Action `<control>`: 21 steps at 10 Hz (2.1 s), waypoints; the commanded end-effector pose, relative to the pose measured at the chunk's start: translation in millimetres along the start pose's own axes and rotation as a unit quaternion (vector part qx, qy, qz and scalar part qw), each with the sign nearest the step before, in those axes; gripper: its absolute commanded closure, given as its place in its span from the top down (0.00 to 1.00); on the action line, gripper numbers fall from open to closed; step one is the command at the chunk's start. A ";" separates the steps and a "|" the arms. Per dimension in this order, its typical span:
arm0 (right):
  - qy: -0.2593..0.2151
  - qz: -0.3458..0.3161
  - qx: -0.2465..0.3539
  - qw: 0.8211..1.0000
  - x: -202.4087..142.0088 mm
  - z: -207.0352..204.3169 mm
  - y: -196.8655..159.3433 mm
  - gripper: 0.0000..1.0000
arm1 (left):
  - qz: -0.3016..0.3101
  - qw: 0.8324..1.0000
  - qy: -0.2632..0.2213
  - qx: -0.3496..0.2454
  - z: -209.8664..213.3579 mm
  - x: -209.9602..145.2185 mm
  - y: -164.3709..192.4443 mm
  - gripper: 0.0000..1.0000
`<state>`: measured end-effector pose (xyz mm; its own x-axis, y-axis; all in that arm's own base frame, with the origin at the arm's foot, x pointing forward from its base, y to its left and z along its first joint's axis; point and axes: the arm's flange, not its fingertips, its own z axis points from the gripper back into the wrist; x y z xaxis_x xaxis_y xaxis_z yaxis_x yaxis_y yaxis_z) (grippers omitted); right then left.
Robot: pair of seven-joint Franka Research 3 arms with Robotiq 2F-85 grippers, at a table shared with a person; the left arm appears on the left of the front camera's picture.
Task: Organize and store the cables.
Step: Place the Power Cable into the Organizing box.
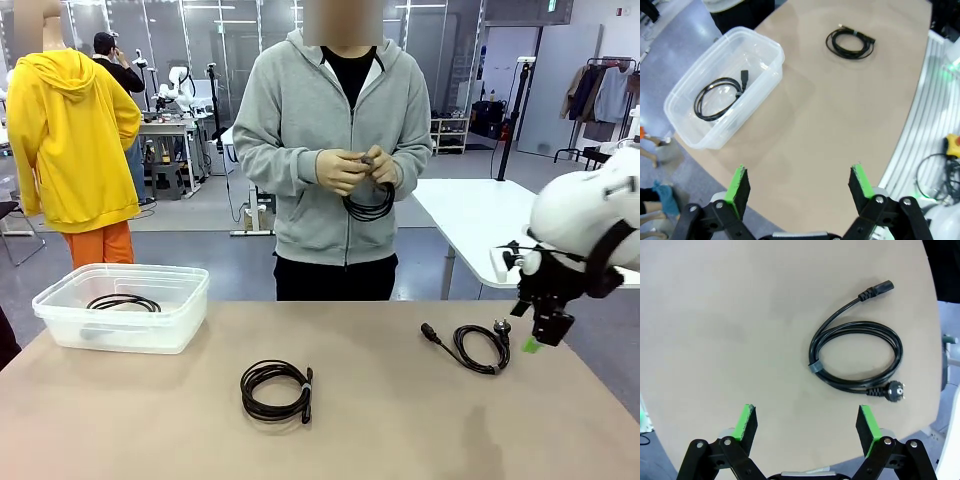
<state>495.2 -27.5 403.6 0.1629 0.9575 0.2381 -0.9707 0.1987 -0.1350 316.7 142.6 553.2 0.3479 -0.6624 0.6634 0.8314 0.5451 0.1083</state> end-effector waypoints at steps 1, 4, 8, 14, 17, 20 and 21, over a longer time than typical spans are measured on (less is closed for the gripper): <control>0.011 0.016 0.009 1.000 0.6 -18.9 -24.4 1.00 | -0.009 1.000 -0.007 -0.005 -0.4 -1.3 -2.2 1.00; 0.022 0.033 0.029 0.999 3.3 -48.5 -30.7 1.00 | -0.009 1.000 -0.007 -0.005 -0.4 -1.3 -2.2 1.00; 0.041 0.045 0.041 0.997 9.6 -85.2 -34.3 1.00 | -0.009 1.000 -0.007 -0.005 -0.4 -1.3 -2.2 1.00; 0.045 0.067 0.047 0.996 6.6 -110.0 -39.3 1.00 | -0.009 1.000 -0.007 -0.005 -0.4 -1.3 -2.2 1.00; 0.044 0.070 0.049 0.995 3.7 -118.2 -45.2 1.00 | -0.009 1.000 -0.007 -0.005 -0.4 -1.3 -2.2 1.00; 0.048 0.061 0.056 0.995 0.2 -122.4 -50.6 0.75 | -0.009 1.000 -0.007 -0.005 -0.4 -1.3 -2.2 1.00; 0.051 0.060 0.061 0.995 -0.1 -124.8 -51.1 0.59 | -0.009 1.000 -0.007 -0.005 -0.4 -1.3 -2.2 1.00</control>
<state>559.9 -9.9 293.0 0.0756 0.9879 0.1356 -0.9956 0.0824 -0.0446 316.6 142.8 553.2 0.3486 -0.6624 0.6632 0.8310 0.5457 0.1082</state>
